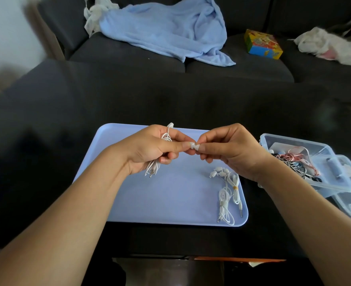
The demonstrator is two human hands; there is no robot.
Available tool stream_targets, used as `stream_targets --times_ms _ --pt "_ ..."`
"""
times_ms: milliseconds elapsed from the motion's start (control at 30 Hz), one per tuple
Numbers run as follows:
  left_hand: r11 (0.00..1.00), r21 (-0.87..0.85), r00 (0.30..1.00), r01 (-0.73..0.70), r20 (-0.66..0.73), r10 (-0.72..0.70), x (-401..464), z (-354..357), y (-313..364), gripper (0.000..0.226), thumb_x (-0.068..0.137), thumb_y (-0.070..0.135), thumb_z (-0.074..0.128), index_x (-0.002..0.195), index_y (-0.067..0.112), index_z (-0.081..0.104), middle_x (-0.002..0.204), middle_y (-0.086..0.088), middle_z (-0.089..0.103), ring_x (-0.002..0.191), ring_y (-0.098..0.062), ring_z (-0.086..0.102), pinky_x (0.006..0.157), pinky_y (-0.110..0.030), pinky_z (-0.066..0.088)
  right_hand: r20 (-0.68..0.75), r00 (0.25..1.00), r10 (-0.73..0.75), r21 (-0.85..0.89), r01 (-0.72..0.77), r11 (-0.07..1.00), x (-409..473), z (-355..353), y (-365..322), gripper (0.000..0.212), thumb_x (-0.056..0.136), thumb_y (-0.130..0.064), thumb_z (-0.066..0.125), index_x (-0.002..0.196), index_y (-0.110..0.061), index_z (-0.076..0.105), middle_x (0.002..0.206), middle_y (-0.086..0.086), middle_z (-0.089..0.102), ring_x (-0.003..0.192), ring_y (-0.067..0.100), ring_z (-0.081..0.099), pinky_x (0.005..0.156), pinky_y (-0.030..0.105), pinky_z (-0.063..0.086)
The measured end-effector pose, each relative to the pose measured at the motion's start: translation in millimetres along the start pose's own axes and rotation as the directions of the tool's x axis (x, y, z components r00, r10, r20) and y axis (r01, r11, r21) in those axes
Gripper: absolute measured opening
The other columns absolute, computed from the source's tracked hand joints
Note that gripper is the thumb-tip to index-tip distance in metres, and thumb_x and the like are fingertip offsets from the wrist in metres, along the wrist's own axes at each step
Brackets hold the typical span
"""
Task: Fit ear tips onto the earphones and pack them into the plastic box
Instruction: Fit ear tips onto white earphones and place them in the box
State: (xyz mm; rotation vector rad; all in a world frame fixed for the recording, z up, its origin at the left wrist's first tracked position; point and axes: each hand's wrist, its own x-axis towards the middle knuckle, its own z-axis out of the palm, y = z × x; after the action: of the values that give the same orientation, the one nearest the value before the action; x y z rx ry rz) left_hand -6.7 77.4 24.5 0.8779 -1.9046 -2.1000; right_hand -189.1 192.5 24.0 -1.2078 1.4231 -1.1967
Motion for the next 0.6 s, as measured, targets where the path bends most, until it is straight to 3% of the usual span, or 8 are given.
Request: stream_targets --times_ms 267,600 --pt "0.986 -0.117 0.977 -0.121 -0.189 0.097 10 15 -2 0.016 0.092 0.018 0.068 0.102 0.01 0.077 0.086 -0.005 0.074 0.055 -0.005 0.049 0.045 -0.014 0.036 -0.175 0.984 -0.003 0.061 0.013 0.998 6 -1 2 0.015 0.078 -0.013 0.075 0.089 -0.004 0.077 0.084 0.015 0.075 0.069 0.02 0.069 0.063 0.025 0.057" --pt "0.991 -0.026 0.963 -0.135 -0.237 0.125 7 14 -1 0.015 0.089 0.018 0.07 0.1 0.011 0.077 0.071 0.003 0.069 0.053 -0.004 0.052 0.046 -0.016 0.04 -0.173 0.985 -0.008 0.026 0.013 1.0 5 4 0 0.02 0.074 -0.017 0.075 0.088 -0.004 0.076 0.084 0.014 0.075 0.067 0.019 0.068 0.062 0.025 0.057"
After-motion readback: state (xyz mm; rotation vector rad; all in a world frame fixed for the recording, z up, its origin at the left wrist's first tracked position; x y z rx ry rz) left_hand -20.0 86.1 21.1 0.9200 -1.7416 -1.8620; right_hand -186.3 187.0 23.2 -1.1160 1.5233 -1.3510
